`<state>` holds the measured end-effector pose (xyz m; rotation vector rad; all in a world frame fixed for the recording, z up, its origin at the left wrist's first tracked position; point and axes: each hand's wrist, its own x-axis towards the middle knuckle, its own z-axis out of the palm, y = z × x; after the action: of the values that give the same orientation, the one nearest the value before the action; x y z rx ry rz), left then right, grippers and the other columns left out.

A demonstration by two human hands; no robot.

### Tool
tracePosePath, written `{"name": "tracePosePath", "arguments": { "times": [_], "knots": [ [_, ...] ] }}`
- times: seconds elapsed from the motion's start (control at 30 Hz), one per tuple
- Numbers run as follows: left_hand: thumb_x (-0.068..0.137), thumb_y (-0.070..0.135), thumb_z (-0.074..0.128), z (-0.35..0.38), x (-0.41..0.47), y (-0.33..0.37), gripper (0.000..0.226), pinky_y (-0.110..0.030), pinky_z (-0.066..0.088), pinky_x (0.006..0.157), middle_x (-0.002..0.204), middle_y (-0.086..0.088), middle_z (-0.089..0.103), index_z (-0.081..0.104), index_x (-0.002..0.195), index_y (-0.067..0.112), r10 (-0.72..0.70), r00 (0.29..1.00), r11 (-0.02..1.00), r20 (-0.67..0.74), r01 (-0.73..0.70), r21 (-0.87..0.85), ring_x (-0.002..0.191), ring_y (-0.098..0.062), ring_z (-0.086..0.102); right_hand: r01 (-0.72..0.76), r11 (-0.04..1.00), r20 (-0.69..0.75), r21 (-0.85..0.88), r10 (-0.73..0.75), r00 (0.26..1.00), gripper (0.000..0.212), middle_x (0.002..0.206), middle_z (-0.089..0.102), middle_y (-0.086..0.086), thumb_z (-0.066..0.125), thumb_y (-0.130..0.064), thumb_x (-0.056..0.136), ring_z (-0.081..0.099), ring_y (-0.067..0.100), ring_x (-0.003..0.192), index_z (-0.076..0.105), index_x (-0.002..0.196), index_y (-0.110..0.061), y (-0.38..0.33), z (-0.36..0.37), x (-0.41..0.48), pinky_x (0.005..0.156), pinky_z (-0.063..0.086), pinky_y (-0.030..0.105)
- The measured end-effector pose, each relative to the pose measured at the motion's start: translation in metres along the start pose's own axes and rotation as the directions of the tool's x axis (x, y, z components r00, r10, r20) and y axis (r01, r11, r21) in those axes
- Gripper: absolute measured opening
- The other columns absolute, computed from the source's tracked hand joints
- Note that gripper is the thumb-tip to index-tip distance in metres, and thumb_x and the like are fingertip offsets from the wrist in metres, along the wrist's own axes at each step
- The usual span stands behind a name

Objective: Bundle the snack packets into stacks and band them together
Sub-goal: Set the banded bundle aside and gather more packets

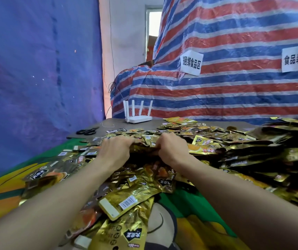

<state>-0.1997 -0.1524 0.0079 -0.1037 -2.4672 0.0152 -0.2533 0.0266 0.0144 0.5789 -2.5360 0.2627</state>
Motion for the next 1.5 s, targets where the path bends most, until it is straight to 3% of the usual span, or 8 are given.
{"name": "tracePosePath", "arguments": {
  "times": [0.1,0.3,0.7,0.87,1.03,1.23,1.4,1.5],
  "knots": [
    [0.099,0.015,0.049,-0.018,-0.001,-0.006,0.02,-0.034,0.04,0.068,0.087,-0.002,0.071,0.068,0.102,0.022,-0.07,0.991,0.995,-0.115,0.061,-0.074,0.08,-0.027,0.064,-0.083,0.964,-0.011,0.254,0.089,0.996,0.014,0.083,0.071,0.006,0.065,-0.007,0.087,0.065,0.029,0.08,0.078,0.088,-0.013,0.003,-0.017,-0.004,0.059,0.045,0.033],
    [0.103,0.024,0.052,-0.051,0.004,-0.002,0.013,-0.033,0.031,0.065,0.082,0.002,0.057,0.063,0.097,0.021,-0.439,0.879,0.852,-0.185,0.341,-0.398,0.078,-0.025,0.048,-0.119,0.612,-0.042,0.782,0.243,0.969,0.003,0.08,0.076,0.003,0.078,-0.019,0.088,0.061,0.019,0.065,0.08,0.088,-0.016,0.006,-0.055,-0.019,0.061,0.053,0.032],
    [0.097,0.014,0.065,-0.066,-0.02,0.08,0.032,-0.026,0.035,0.054,0.075,0.001,0.054,0.05,0.07,0.024,-0.8,0.573,0.057,0.18,0.372,-0.927,0.068,-0.02,0.049,-0.256,0.489,0.037,0.834,0.413,0.91,0.018,0.1,0.07,0.015,0.075,-0.015,0.088,0.071,0.032,0.09,0.065,0.102,-0.009,0.035,-0.095,-0.096,0.078,0.061,0.054],
    [0.099,0.024,0.063,-0.054,-0.03,0.098,0.016,-0.03,0.04,0.063,0.094,-0.007,0.068,0.069,0.11,0.013,-0.759,0.641,0.301,0.118,0.505,-0.809,0.07,-0.02,0.055,-0.318,0.45,0.067,0.835,0.489,0.869,0.011,0.097,0.069,0.009,0.072,-0.014,0.088,0.069,0.028,0.09,0.063,0.094,-0.014,0.05,-0.089,-0.133,0.08,0.059,0.053],
    [0.091,0.036,0.073,-0.055,-0.026,0.093,0.044,-0.027,0.041,0.067,0.111,-0.006,0.07,0.067,0.128,0.014,-0.733,0.644,0.22,0.22,0.531,-0.818,0.076,-0.022,0.061,-0.361,0.365,0.134,0.858,0.519,0.844,0.005,0.093,0.073,0.009,0.069,-0.014,0.094,0.073,0.026,0.086,0.065,0.091,-0.015,0.062,-0.075,-0.155,0.078,0.06,0.055],
    [0.078,0.013,0.086,-0.066,-0.006,0.08,0.057,-0.043,0.054,0.093,0.12,-0.018,0.067,0.059,0.126,-0.003,-0.761,0.465,-0.162,0.453,0.539,-0.827,0.107,-0.034,0.066,-0.358,0.362,0.15,0.86,0.492,0.858,0.007,0.093,0.072,0.008,0.068,-0.015,0.095,0.072,0.027,0.089,0.064,0.09,-0.018,0.065,-0.075,-0.156,0.081,0.059,0.055],
    [0.086,0.025,0.078,-0.074,-0.001,0.081,0.014,-0.028,0.037,0.06,0.063,0.004,0.055,0.072,0.09,0.013,-0.813,0.534,0.082,0.234,0.502,-0.861,0.059,-0.017,0.046,-0.376,0.264,0.2,0.888,0.515,0.834,0.004,0.099,0.071,0.013,0.068,-0.016,0.096,0.071,0.033,0.093,0.064,0.096,-0.018,0.065,-0.078,-0.155,0.085,0.058,0.056],
    [0.088,0.026,0.073,-0.083,0.0,0.084,0.024,-0.028,0.026,0.05,0.054,0.003,0.042,0.065,0.071,0.011,-0.837,0.521,0.108,0.165,0.454,-0.884,0.051,-0.018,0.033,-0.39,0.207,0.235,0.897,0.524,0.819,0.009,0.101,0.07,0.01,0.067,-0.014,0.096,0.071,0.031,0.094,0.062,0.097,-0.022,0.064,-0.077,-0.155,0.087,0.058,0.055]
  ]
}}
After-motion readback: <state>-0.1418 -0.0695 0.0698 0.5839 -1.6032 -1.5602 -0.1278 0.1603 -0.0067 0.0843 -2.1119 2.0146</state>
